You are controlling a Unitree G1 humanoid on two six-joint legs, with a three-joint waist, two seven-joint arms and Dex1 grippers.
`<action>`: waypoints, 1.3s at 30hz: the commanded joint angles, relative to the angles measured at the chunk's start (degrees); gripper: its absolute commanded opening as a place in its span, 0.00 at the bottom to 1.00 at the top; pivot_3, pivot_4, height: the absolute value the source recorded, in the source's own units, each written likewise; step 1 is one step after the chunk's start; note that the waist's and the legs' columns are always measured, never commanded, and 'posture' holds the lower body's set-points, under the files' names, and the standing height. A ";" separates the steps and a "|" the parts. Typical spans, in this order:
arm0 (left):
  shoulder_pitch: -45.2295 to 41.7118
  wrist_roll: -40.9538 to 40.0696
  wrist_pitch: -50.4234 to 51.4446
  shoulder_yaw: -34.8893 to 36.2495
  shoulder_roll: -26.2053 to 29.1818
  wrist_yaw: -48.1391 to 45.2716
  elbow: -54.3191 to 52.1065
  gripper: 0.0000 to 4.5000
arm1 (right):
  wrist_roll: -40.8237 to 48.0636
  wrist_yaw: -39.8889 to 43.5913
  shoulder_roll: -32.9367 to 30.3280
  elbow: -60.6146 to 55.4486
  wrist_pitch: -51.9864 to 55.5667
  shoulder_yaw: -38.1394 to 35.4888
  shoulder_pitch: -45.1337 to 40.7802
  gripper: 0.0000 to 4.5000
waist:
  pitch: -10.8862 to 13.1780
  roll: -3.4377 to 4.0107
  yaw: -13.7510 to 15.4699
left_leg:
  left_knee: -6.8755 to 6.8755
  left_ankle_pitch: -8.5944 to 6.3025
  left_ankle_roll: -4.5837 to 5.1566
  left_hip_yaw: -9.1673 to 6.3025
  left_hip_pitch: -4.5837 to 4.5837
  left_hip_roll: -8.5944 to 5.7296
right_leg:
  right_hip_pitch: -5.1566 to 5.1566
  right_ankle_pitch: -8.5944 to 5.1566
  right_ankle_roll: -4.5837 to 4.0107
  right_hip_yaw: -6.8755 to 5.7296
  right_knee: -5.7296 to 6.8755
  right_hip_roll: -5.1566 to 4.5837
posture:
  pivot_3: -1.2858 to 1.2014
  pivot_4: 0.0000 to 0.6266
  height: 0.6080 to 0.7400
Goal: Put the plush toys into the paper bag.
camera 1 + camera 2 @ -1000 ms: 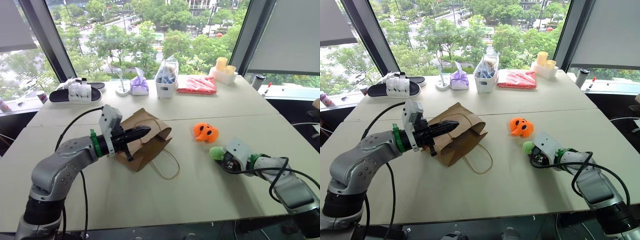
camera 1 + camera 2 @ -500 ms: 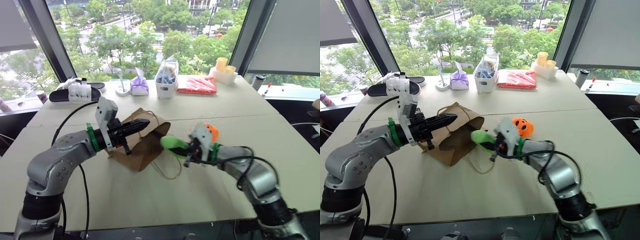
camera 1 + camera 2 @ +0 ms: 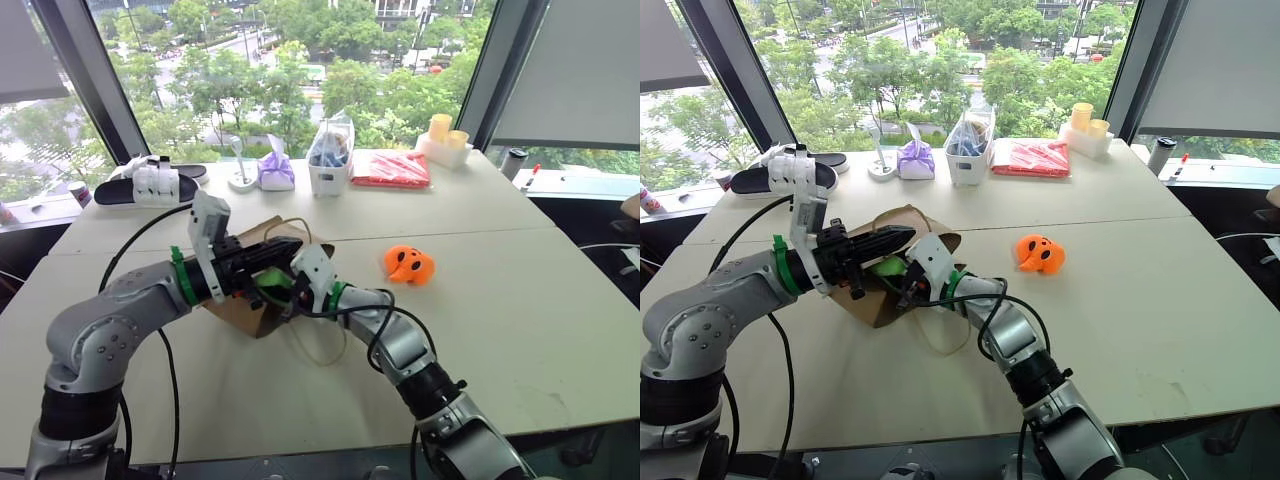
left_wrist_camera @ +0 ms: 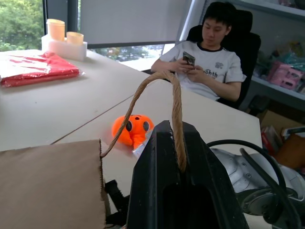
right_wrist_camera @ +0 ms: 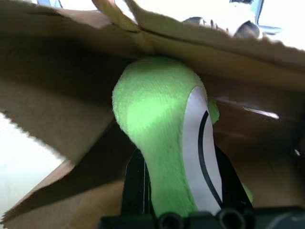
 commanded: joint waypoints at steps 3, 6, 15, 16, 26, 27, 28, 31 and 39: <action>0.12 -2.22 -0.65 2.40 -0.12 2.27 -1.94 0.00 | -2.21 -2.42 2.69 1.26 -5.50 -0.70 -1.90 0.73 | 0.00 0.00 -0.01 | 0.00 0.00 0.00 -0.01 0.02 0.02 | 0.00 0.01 -0.02 0.01 0.01 0.05 | 0.52 0.24 1.00; 0.02 -3.68 -0.58 3.30 -0.52 3.54 -1.83 0.00 | -5.00 -3.87 1.67 1.25 -6.91 -0.11 -1.80 0.99 | 0.00 0.00 0.03 | 0.00 0.00 -0.01 -0.01 0.02 0.01 | 0.00 0.02 -0.03 0.03 0.00 0.06 | 0.52 0.24 1.00; 1.56 -5.54 -0.61 3.10 0.87 3.58 -1.59 0.00 | -2.10 1.78 -8.84 -15.74 1.77 -4.95 2.22 0.99 | 0.00 0.00 0.11 | -0.01 0.00 -0.01 -0.01 0.00 0.02 | 0.00 0.02 -0.03 0.05 -0.01 0.07 | 0.52 0.24 1.00; 1.84 -5.34 -0.82 2.95 1.01 3.40 -1.53 0.00 | -0.23 3.23 -10.94 -19.21 4.68 -6.40 2.98 0.99 | 0.00 0.01 0.33 | -0.01 0.00 0.00 0.00 0.00 0.02 | 0.00 0.02 -0.03 0.05 -0.02 0.07 | 0.52 0.24 1.00; 2.42 -3.53 -1.64 1.97 1.70 0.63 -0.21 0.00 | 6.78 3.71 -27.57 -21.02 18.83 -21.19 5.09 0.99 | 0.00 -0.01 0.04 | -0.02 -0.02 0.04 0.10 0.03 0.06 | 0.03 0.01 -0.05 0.08 -0.05 0.09 | 0.52 0.24 1.00; 2.24 -3.40 -1.67 1.93 1.70 0.39 -0.07 0.00 | 4.31 2.70 -28.07 -17.51 16.71 -20.07 4.91 0.99 | 0.00 -0.01 0.00 | -0.04 -0.02 0.04 0.16 0.08 0.08 | 0.04 0.01 -0.05 0.11 -0.05 0.11 | 0.52 0.24 1.00; 2.12 -3.28 -1.70 1.90 1.69 0.19 0.02 0.00 | 2.79 2.04 -28.29 -15.11 15.15 -19.34 4.73 0.99 | 0.00 -0.01 0.01 | -0.05 -0.02 0.04 0.22 0.10 0.10 | 0.04 0.01 -0.05 0.13 -0.05 0.12 | 0.52 0.24 1.00; 1.58 -2.74 -1.89 1.77 1.80 -0.34 0.39 0.00 | -2.12 -2.92 -26.48 -3.71 11.44 -17.18 1.30 0.99 | 0.01 -0.01 0.03 | -0.04 -0.02 0.04 0.29 0.08 0.11 | 0.04 0.01 -0.06 0.19 -0.05 0.12 | 0.52 0.24 1.00; 1.97 -2.09 -1.84 1.97 2.01 0.23 -1.30 0.00 | -17.14 -16.54 -22.74 27.52 -4.93 -8.69 -10.83 0.99 | 0.02 -0.03 -0.02 | -0.03 -0.01 0.02 0.49 0.09 0.11 | -0.02 0.04 -0.08 0.33 -0.09 0.12 | 0.52 0.24 1.00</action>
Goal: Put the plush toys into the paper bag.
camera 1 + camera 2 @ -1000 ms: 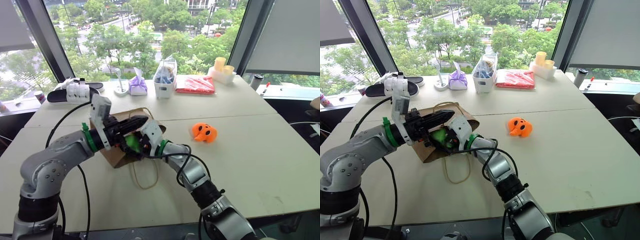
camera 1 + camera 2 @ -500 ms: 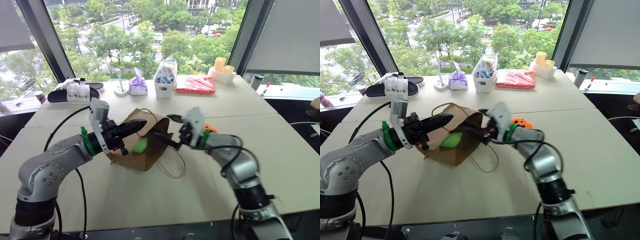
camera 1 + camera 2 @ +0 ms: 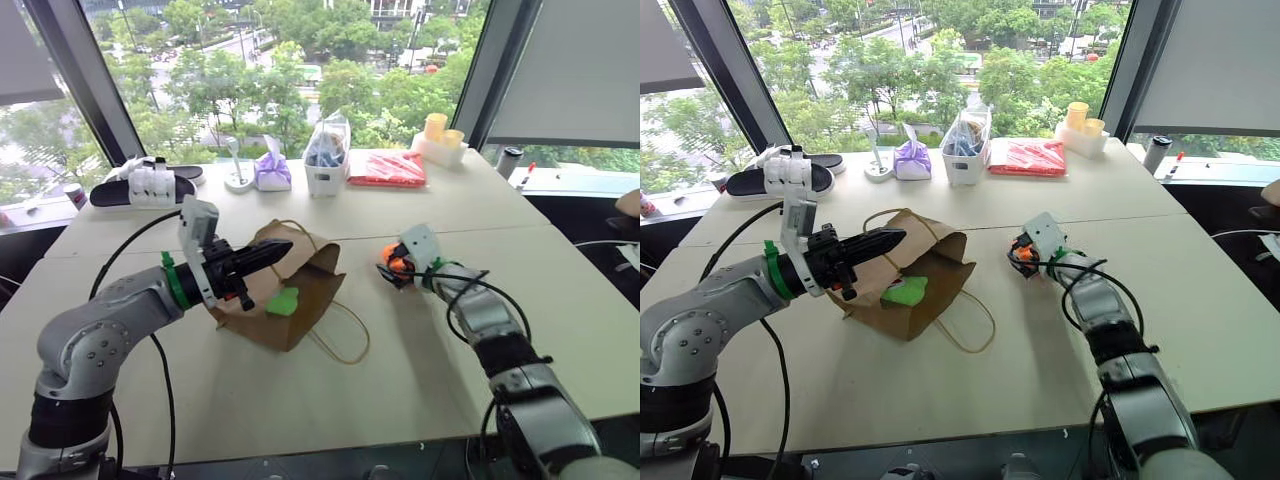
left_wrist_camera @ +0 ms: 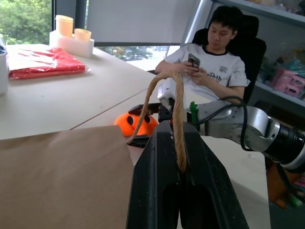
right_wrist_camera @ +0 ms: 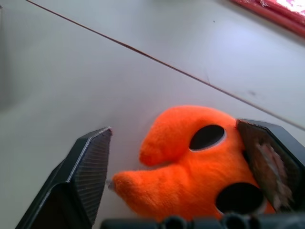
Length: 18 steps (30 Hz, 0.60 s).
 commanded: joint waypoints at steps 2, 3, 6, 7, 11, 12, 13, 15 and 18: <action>0.08 0.23 -1.22 1.10 0.70 0.50 -2.81 0.00 | -4.67 -2.99 0.74 8.90 -7.18 2.29 -4.08 0.99 | 0.00 0.00 0.12 | -0.02 0.00 -0.01 0.00 -0.01 0.00 | 0.00 0.00 0.00 0.00 -0.01 0.00 | 0.52 0.24 1.00; 0.11 0.28 -1.23 1.16 0.68 0.72 -2.92 0.00 | -4.68 -3.12 0.86 9.80 -7.70 2.10 -4.38 0.99 | 0.00 -0.01 0.09 | -0.01 0.01 -0.02 0.00 -0.02 0.00 | 0.00 0.00 0.00 0.00 -0.02 0.00 | 0.52 0.24 1.00; 0.31 0.26 -1.24 1.30 0.68 1.08 -3.29 0.00 | -4.63 -3.51 0.82 11.42 -8.72 1.22 -4.83 0.82 | 0.00 -0.01 0.06 | 0.02 0.00 0.00 0.02 -0.01 0.00 | 0.02 0.01 0.01 0.02 -0.03 0.00 | 0.52 0.24 1.00; 0.36 0.28 -1.25 1.31 0.69 1.17 -3.36 0.00 | -4.54 -3.58 0.52 11.61 -8.97 0.81 -4.85 0.71 | 0.00 -0.01 0.06 | 0.02 0.00 0.00 0.02 0.00 0.00 | 0.02 0.01 0.01 0.02 -0.02 0.00 | 0.52 0.24 1.00; 0.23 0.37 -1.27 1.22 0.69 1.34 -3.13 0.00 | -3.96 -3.30 -0.83 10.57 -8.86 -0.72 -4.52 0.26 | 0.00 -0.01 0.06 | 0.02 -0.01 0.02 0.02 0.00 0.00 | 0.02 0.01 0.01 0.02 -0.01 0.00 | 0.52 0.24 1.00; 0.16 0.43 -1.29 1.14 0.70 1.27 -2.97 0.00 | -3.64 -2.63 -1.22 9.38 -8.56 -1.15 -4.12 0.16 | 0.00 -0.01 0.06 | 0.02 -0.01 0.02 0.02 0.00 0.00 | 0.02 0.01 0.01 0.02 -0.01 0.01 | 0.52 0.24 1.00; 0.06 0.48 -1.30 1.07 0.69 1.18 -2.79 0.00 | -2.91 -1.18 -1.58 7.27 -8.35 -1.68 -3.45 0.06 | 0.00 -0.01 0.06 | 0.02 -0.01 0.02 0.02 0.00 0.00 | 0.02 0.01 0.01 0.02 -0.01 0.01 | 0.52 0.24 1.00; -0.29 0.27 -1.18 1.01 0.63 0.88 -2.24 0.00 | 1.75 5.86 -2.35 -2.53 -5.28 -3.33 -0.51 0.01 | 0.00 -0.01 0.19 | 0.02 -0.01 0.02 0.01 -0.01 0.00 | 0.02 0.00 0.01 0.02 -0.02 0.01 | 0.52 0.24 1.00; -1.43 -0.05 -0.86 0.86 0.47 0.79 -1.33 0.00 | 12.21 20.60 -5.96 -24.60 2.23 -4.16 7.29 0.01 | 0.01 0.01 0.23 | 0.00 -0.03 0.05 -0.03 -0.06 0.00 | 0.01 0.00 0.02 0.01 -0.03 0.01 | 0.52 0.24 1.00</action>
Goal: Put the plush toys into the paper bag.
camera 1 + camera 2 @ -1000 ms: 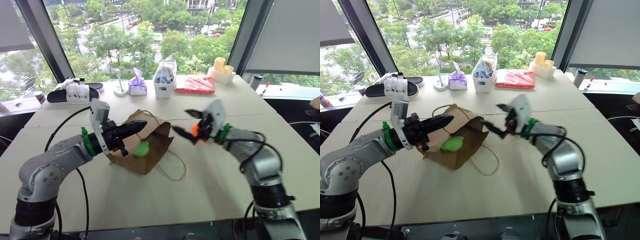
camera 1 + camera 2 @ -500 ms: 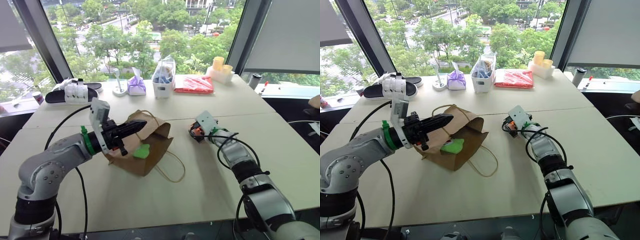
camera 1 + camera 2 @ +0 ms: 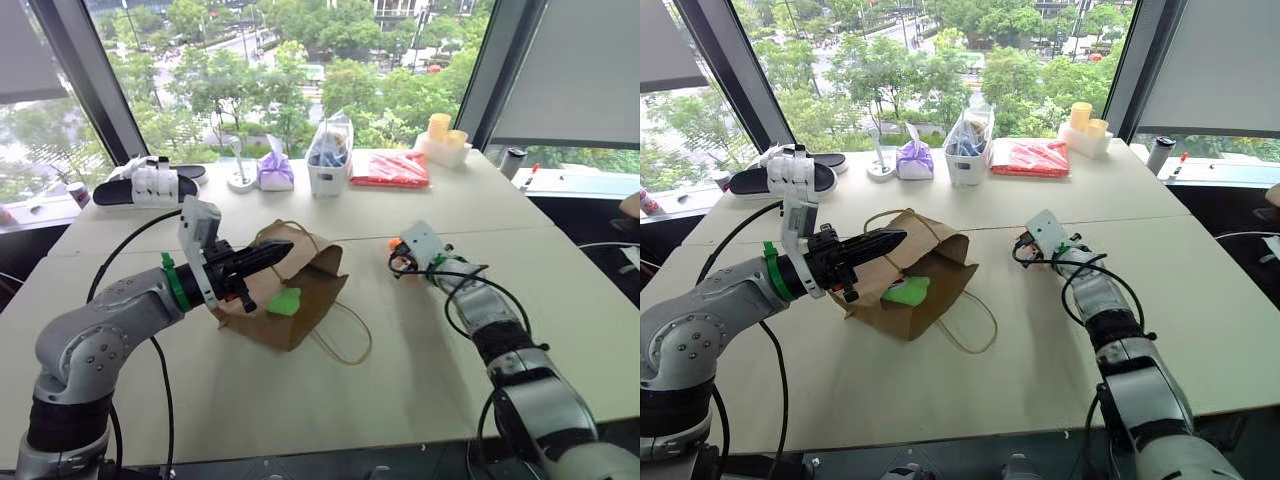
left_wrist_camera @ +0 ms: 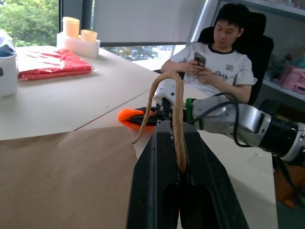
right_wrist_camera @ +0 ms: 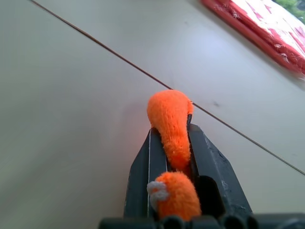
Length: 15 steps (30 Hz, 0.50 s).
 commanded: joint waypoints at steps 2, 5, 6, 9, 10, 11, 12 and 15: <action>-2.36 -1.32 -0.24 1.05 0.28 -0.26 0.46 0.00 | 15.70 17.33 -5.23 -31.65 11.19 -2.27 8.87 0.01 | 0.00 0.00 -0.01 | 0.00 -0.07 0.11 0.00 -0.01 0.01 | 0.00 -0.01 0.02 0.00 -0.02 0.00 | 0.52 0.24 1.00; -3.06 -2.20 0.58 0.91 0.45 -0.65 0.85 0.00 | 21.99 21.03 -7.17 -45.03 17.76 -1.64 14.20 0.01 | 0.00 -0.01 -0.14 | 0.01 -0.11 0.16 0.01 0.02 0.03 | 0.00 -0.02 0.03 0.00 -0.02 0.00 | 0.52 0.24 1.00; -3.28 -2.23 0.72 0.84 0.47 -0.70 1.03 0.00 | 23.01 20.81 -6.89 -47.27 19.69 -1.19 14.93 0.01 | 0.01 -0.01 -0.19 | 0.02 -0.11 0.16 0.02 0.03 0.04 | 0.01 -0.02 0.03 0.00 -0.02 0.01 | 0.52 0.24 1.00; -4.05 -2.78 1.07 0.59 0.04 -0.43 1.43 0.00 | 22.61 16.30 -1.53 -49.40 21.35 1.81 15.51 0.01 | 0.00 -0.03 -0.16 | 0.06 -0.10 0.15 0.11 0.07 0.21 | 0.03 -0.01 0.02 0.01 -0.02 0.10 | 0.52 0.24 1.00; -4.20 -3.17 1.29 0.54 -0.09 -0.35 1.43 0.00 | 20.98 14.08 0.96 -48.53 19.99 3.14 15.14 0.01 | 0.00 -0.04 -0.15 | 0.09 -0.10 0.15 0.12 0.08 0.30 | 0.05 0.02 -0.03 0.01 -0.02 0.19 | 0.52 0.24 1.00; -4.24 -3.53 1.58 0.48 -0.18 -0.28 1.34 0.00 | 19.12 11.19 4.02 -46.68 18.49 4.27 14.28 0.01 | 0.00 -0.04 -0.18 | 0.10 -0.09 0.14 0.13 0.09 0.38 | 0.05 0.05 -0.08 0.01 -0.02 0.25 | 0.52 0.24 1.00; -4.34 -3.67 1.79 0.38 -0.26 -0.25 1.39 0.00 | 17.79 9.41 6.02 -45.22 17.48 4.80 13.61 0.01 | 0.00 -0.03 -0.16 | 0.08 -0.08 0.12 0.16 0.12 0.47 | 0.04 0.08 -0.13 0.01 -0.01 0.31 | 0.52 0.24 1.00; -4.31 -4.00 2.15 0.19 -0.29 -0.08 0.95 0.00 | 12.61 5.59 10.99 -37.46 12.30 7.80 9.92 0.01 | 0.00 -0.02 -0.10 | 0.07 -0.04 0.04 0.17 0.11 0.56 | 0.00 0.12 -0.21 0.01 -0.01 0.41 | 0.52 0.24 1.00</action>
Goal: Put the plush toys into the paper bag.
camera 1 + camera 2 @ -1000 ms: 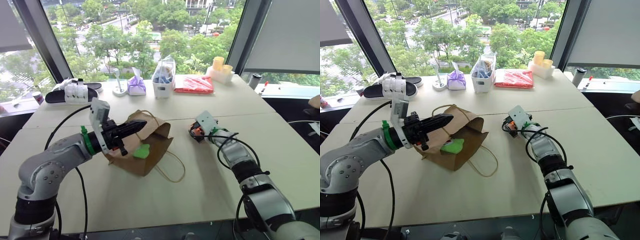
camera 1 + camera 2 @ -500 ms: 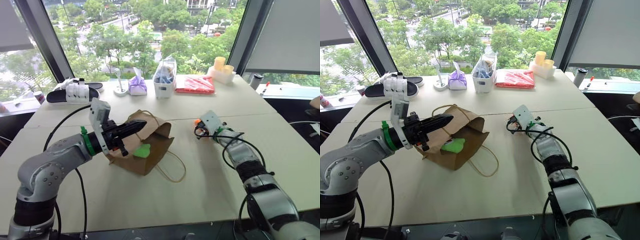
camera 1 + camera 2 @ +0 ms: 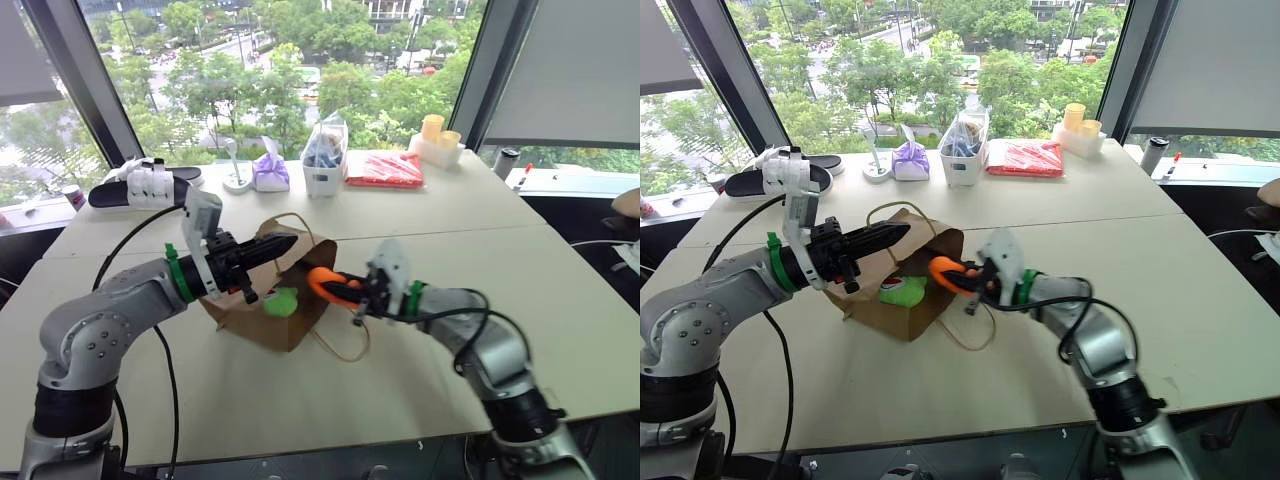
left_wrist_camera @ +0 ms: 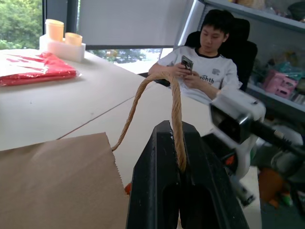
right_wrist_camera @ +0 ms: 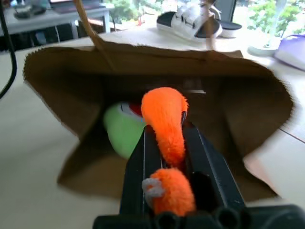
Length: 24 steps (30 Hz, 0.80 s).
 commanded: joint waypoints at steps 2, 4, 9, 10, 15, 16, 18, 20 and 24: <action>-0.99 -1.59 0.21 0.48 0.21 0.27 -1.62 0.00 | -5.62 -4.66 4.47 8.96 -7.86 1.70 -6.39 0.01 | 0.00 0.00 0.11 | -0.01 0.02 -0.04 0.02 -0.02 -0.01 | -0.03 0.01 -0.02 0.01 -0.01 0.00 | 0.52 0.24 1.00; -0.84 -2.34 0.41 0.88 0.14 0.82 -2.09 0.00 | -8.14 -6.80 7.20 15.29 -12.43 2.45 -9.46 0.01 | 0.00 -0.01 0.14 | -0.02 0.03 -0.05 0.01 -0.02 -0.01 | -0.03 0.02 -0.02 0.01 -0.02 0.02 | 0.52 0.24 1.00; -0.34 -3.48 0.69 1.20 0.00 2.00 -3.13 0.00 | -12.11 -10.80 13.29 29.96 -22.84 2.99 -13.76 0.01 | 0.00 -0.01 -0.09 | -0.08 0.02 -0.10 0.01 0.00 0.05 | -0.07 0.05 -0.07 0.02 -0.01 0.10 | 0.52 0.24 1.00; -0.22 -3.63 0.63 1.27 0.02 2.20 -3.26 0.00 | -12.87 -11.05 14.19 32.40 -25.00 3.34 -14.24 0.01 | 0.00 -0.01 -0.12 | -0.09 0.01 -0.12 0.01 0.00 0.07 | -0.09 0.06 -0.09 0.02 -0.01 0.12 | 0.52 0.24 1.00; -0.21 -4.14 0.04 1.80 -0.12 3.19 -3.21 0.00 | -15.15 -13.67 18.28 41.50 -31.20 3.09 -16.06 0.19 | 0.00 0.00 -0.24 | -0.10 0.01 -0.14 0.01 -0.01 0.08 | -0.11 0.08 -0.12 0.02 -0.01 0.14 | 0.52 0.24 1.00; -0.30 -4.25 -0.09 1.99 -0.18 3.41 -3.14 0.00 | -15.28 -14.06 18.95 42.74 -31.97 2.88 -16.27 0.27 | 0.00 0.00 -0.27 | -0.09 0.01 -0.14 0.01 0.00 0.08 | -0.11 0.08 -0.13 0.02 0.00 0.15 | 0.52 0.24 1.00; -0.38 -4.42 -0.29 2.26 -0.22 3.67 -3.02 0.00 | -15.52 -14.40 19.63 44.24 -33.23 2.38 -16.59 0.50 | 0.00 0.00 -0.53 | -0.10 0.01 -0.14 0.01 0.00 0.10 | -0.11 0.09 -0.14 0.02 0.00 0.17 | 0.52 0.24 1.00; -0.32 -4.48 -0.55 2.43 -0.14 3.69 -2.85 0.00 | -14.78 -13.79 19.80 43.95 -33.11 1.48 -16.55 0.73 | 0.00 0.00 -0.68 | -0.10 0.01 -0.14 0.00 0.00 0.11 | -0.11 0.09 -0.14 0.02 0.00 0.18 | 0.52 0.24 1.00; 0.34 -4.17 -1.03 2.30 -0.18 3.60 -2.97 0.00 | -11.66 -8.71 16.68 36.58 -28.38 -0.27 -14.94 0.99 | 0.00 0.00 -0.99 | -0.08 0.01 -0.14 0.00 -0.01 0.11 | -0.10 0.09 -0.14 0.02 0.00 0.18 | 0.52 0.24 1.00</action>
